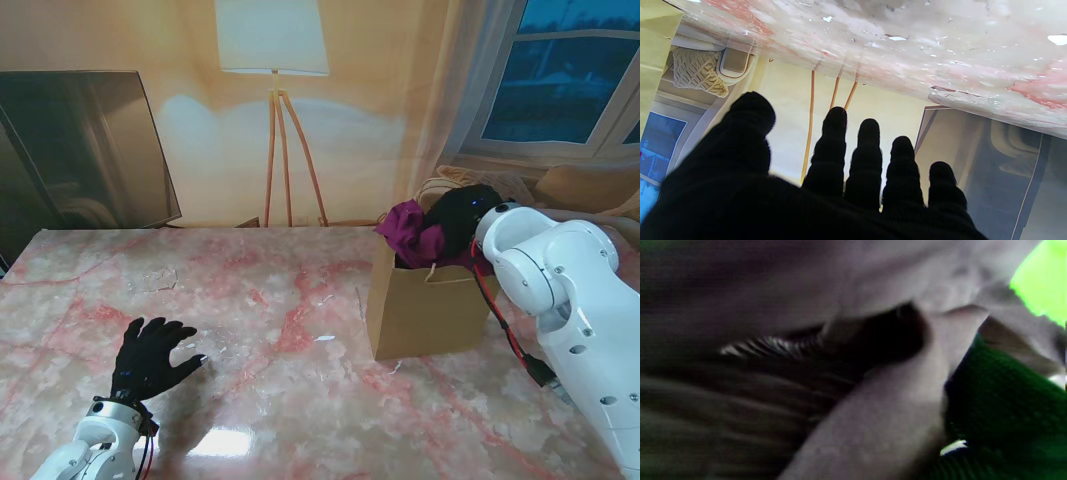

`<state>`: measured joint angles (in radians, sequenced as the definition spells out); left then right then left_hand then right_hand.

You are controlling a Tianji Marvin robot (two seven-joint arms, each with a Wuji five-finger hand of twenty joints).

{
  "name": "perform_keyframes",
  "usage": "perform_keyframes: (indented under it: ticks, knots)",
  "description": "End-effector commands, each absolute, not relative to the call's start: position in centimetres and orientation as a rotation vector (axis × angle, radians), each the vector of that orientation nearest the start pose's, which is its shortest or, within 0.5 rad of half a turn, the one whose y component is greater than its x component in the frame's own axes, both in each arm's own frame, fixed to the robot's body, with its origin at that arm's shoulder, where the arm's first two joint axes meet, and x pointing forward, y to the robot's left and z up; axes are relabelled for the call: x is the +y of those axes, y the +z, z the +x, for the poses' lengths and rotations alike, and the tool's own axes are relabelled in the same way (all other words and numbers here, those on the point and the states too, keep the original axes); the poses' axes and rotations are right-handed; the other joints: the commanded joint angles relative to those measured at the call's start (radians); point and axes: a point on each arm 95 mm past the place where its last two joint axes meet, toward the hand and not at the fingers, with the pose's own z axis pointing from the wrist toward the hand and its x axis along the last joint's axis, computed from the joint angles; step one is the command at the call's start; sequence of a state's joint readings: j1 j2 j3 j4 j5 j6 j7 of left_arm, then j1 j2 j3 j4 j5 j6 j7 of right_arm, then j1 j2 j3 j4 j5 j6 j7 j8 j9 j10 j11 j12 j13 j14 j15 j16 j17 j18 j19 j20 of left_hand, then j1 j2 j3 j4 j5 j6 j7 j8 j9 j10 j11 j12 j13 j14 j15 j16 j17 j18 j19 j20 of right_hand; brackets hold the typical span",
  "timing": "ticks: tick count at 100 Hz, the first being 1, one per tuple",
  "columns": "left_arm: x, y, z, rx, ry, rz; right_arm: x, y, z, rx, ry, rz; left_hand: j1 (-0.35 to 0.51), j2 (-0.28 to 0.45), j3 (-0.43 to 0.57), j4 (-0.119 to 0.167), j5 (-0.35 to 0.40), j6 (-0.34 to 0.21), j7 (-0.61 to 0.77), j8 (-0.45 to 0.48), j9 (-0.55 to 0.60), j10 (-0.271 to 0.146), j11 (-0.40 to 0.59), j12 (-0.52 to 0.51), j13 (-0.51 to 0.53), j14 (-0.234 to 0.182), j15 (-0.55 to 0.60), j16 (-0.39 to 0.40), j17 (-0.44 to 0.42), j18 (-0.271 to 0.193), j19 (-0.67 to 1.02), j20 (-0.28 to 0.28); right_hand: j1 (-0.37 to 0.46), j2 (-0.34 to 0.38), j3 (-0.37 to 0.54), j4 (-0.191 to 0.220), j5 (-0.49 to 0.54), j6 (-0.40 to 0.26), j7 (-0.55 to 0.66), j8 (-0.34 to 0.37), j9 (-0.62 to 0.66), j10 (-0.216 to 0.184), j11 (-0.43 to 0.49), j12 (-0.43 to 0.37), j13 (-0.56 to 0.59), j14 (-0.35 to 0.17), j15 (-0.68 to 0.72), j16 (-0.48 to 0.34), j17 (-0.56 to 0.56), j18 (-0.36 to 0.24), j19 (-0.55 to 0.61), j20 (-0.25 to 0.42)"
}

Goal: Fold the socks and the shorts into the kraft paper bag

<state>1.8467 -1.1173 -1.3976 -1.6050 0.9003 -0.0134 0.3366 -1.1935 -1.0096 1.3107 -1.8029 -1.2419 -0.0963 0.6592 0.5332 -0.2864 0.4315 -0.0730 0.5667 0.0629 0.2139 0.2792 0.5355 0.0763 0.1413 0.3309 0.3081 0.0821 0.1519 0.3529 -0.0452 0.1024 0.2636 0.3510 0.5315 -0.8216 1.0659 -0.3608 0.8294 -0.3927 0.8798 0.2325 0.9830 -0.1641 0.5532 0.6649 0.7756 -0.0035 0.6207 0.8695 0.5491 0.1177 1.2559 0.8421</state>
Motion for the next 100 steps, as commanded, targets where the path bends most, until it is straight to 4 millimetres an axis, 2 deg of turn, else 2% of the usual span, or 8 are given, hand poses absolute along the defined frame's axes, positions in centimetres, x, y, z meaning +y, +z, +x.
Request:
perform_keyframes:
  ticks: [1,19,26,35,38,61,80,100]
  knots:
    - [6.7,-36.7,33.0,1.154,-1.482,-1.356,-2.8,-13.5,47.2,1.742,0.981,0.905,0.009,0.028,-0.025,0.048,0.004,-0.008,-0.009,0.011,-0.034,0.018,-0.026,-0.017,-0.026,-0.023,-0.026,-0.012,-0.006,-0.004,-0.014,0.020,0.062,0.179,0.026,0.058,0.034,-0.016,0.052,-0.004,-0.043,0.000,-0.008,0.033,-0.052,-0.018,-0.022,0.012,-0.031,-0.020,-0.022,0.062]
    - [6.7,-36.8,33.0,1.154,-1.481,-1.355,-2.4,-13.9,47.2,1.820,0.929,0.976,0.012,0.024,-0.021,0.048,0.006,-0.009,-0.007,0.012,-0.034,0.016,-0.026,-0.017,-0.026,-0.025,-0.025,-0.011,-0.005,-0.005,-0.011,0.022,0.062,0.261,-0.042,0.074,-0.083,0.067,-0.013,-0.021,-0.188,0.016,-0.029,0.050,-0.173,-0.030,-0.058,0.015,-0.116,-0.038,-0.135,0.064]
    - [6.8,-36.8,32.9,1.156,-1.480,-1.356,-2.3,-13.9,47.2,1.830,0.923,0.977,0.013,0.022,-0.019,0.047,0.017,-0.011,0.000,0.014,-0.034,0.015,-0.025,-0.016,-0.027,-0.025,-0.025,-0.011,-0.005,-0.006,-0.011,0.022,-0.009,0.210,-0.018,0.093,-0.110,0.107,-0.151,0.046,-0.223,0.014,-0.010,-0.055,-0.186,-0.033,-0.073,0.001,-0.120,-0.042,-0.177,0.090]
    - [6.8,-36.8,32.9,1.157,-1.477,-1.357,-2.3,-13.9,47.2,1.838,0.914,0.975,0.013,0.019,-0.016,0.047,0.021,-0.011,0.004,0.017,-0.034,0.016,-0.025,-0.016,-0.027,-0.023,-0.025,-0.011,-0.006,-0.004,-0.011,0.022,-0.107,0.198,0.010,0.215,-0.129,0.131,-0.319,0.161,-0.228,0.021,-0.079,-0.147,-0.188,-0.039,-0.146,-0.071,-0.133,-0.035,-0.224,0.087]
    - [6.8,-36.8,32.9,1.156,-1.477,-1.357,-2.3,-13.8,47.2,1.839,0.914,0.977,0.012,0.019,-0.015,0.046,0.021,-0.011,0.005,0.018,-0.035,0.016,-0.026,-0.017,-0.027,-0.024,-0.025,-0.011,-0.006,-0.005,-0.011,0.022,-0.122,0.184,0.007,0.229,-0.147,0.135,-0.340,0.175,-0.235,0.025,-0.098,-0.166,-0.194,-0.040,-0.169,-0.089,-0.140,-0.034,-0.233,0.086]
    - [6.9,-36.9,32.8,1.155,-1.475,-1.357,-2.2,-13.2,47.0,1.881,0.869,1.015,0.010,0.017,-0.009,0.045,0.030,-0.018,0.013,0.023,-0.035,0.015,-0.026,-0.017,-0.028,-0.021,-0.023,-0.010,-0.007,-0.004,-0.014,0.021,-0.230,0.175,-0.118,0.235,-0.275,0.186,-0.444,0.183,-0.337,0.040,-0.159,-0.236,-0.280,-0.045,-0.282,-0.182,-0.237,-0.032,-0.377,0.074]
    - [6.9,-36.9,32.8,1.156,-1.475,-1.358,-2.4,-12.7,46.7,1.854,0.911,1.022,0.011,0.015,-0.004,0.044,0.032,-0.021,0.018,0.027,-0.035,0.015,-0.025,-0.017,-0.027,-0.021,-0.023,-0.009,-0.007,-0.004,-0.013,0.023,-0.278,0.244,-0.273,0.248,-0.274,0.193,-0.461,0.197,-0.317,0.046,-0.169,-0.249,-0.207,-0.027,-0.319,-0.216,-0.234,-0.005,-0.447,0.055]
    - [6.9,-36.9,32.9,1.154,-1.476,-1.355,-2.5,-12.1,46.5,1.785,1.000,1.006,0.010,0.013,0.001,0.043,0.035,-0.022,0.021,0.029,-0.034,0.016,-0.025,-0.017,-0.028,-0.021,-0.022,-0.008,-0.007,-0.004,-0.014,0.023,-0.297,0.272,-0.331,0.252,-0.271,0.207,-0.468,0.202,-0.291,0.048,-0.177,-0.266,-0.147,-0.018,-0.369,-0.264,-0.221,0.010,-0.499,-0.024]
